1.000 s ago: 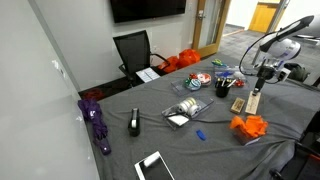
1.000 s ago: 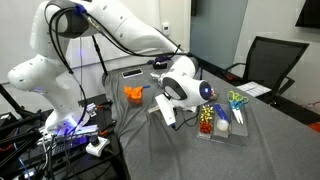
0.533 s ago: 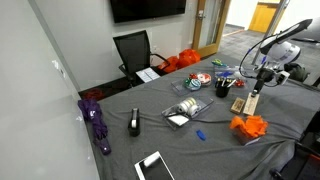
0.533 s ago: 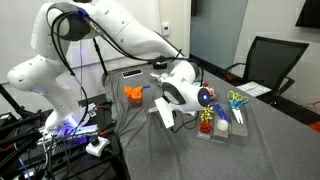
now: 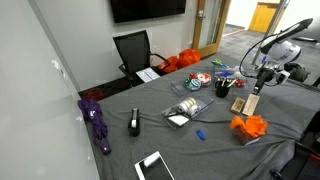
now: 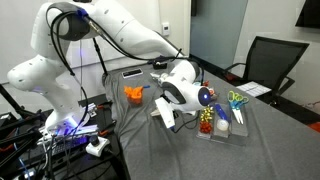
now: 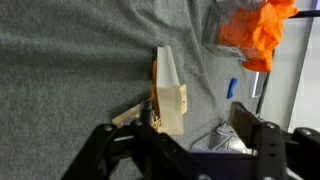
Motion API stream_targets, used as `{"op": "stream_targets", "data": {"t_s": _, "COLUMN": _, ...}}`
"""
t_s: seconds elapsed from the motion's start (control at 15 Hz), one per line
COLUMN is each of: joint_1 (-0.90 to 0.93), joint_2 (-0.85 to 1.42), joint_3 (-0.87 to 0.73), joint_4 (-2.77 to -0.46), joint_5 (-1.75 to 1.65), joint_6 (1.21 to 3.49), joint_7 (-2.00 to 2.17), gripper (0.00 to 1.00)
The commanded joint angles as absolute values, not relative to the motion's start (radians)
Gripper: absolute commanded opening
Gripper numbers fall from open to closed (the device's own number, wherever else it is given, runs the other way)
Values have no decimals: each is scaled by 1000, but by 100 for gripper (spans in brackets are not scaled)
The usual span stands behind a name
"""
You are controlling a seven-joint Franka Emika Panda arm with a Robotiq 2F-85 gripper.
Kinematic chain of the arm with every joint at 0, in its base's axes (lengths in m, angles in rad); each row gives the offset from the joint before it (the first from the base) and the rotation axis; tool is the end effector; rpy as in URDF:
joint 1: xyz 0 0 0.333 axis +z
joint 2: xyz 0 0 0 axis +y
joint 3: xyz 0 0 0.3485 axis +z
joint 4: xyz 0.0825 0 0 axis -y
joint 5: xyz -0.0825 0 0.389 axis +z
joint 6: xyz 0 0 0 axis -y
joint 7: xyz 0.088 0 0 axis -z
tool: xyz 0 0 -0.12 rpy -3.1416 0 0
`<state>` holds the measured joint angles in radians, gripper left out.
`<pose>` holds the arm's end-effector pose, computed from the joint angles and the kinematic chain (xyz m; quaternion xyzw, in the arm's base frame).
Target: Pick the light wooden rectangular object from the clear container and put it on the table below the dark rectangular wooden object
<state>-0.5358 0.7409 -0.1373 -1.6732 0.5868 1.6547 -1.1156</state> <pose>0.5198 -0.3271 0.1615 -0.9096 -0.0726 0.0544 0.4054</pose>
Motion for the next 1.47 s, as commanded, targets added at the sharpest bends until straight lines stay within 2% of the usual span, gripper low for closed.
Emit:
{"op": "stream_targets", "data": {"t_s": 0.0, "joint_1": -538, "joint_2": 723, "joint_3": -136, "joint_4": -1678, "joint_5": 561, "joint_6": 1680, "joint_7": -1143, "gripper": 100}}
{"op": "stream_targets", "data": {"t_s": 0.53, "joint_1": -519, "joint_2": 689, "joint_3": -133, "joint_4": -1695, "joint_5": 516, "joint_6": 1767, "joint_7": -1152, "gripper": 100}}
{"op": "stream_targets", "data": {"t_s": 1.0, "joint_1": -437, "joint_2": 556, "joint_3": -110, "joint_4": -1857, "joint_5": 499, "joint_6": 2108, "joint_7": -1143, "gripper": 100}}
{"op": "stream_targets", "data": {"t_s": 1.4, "joint_1": -384, "joint_2": 456, "joint_3": -108, "joint_4": -1952, "joint_5": 403, "joint_6": 2258, "joint_7": -1090, "gripper": 100}}
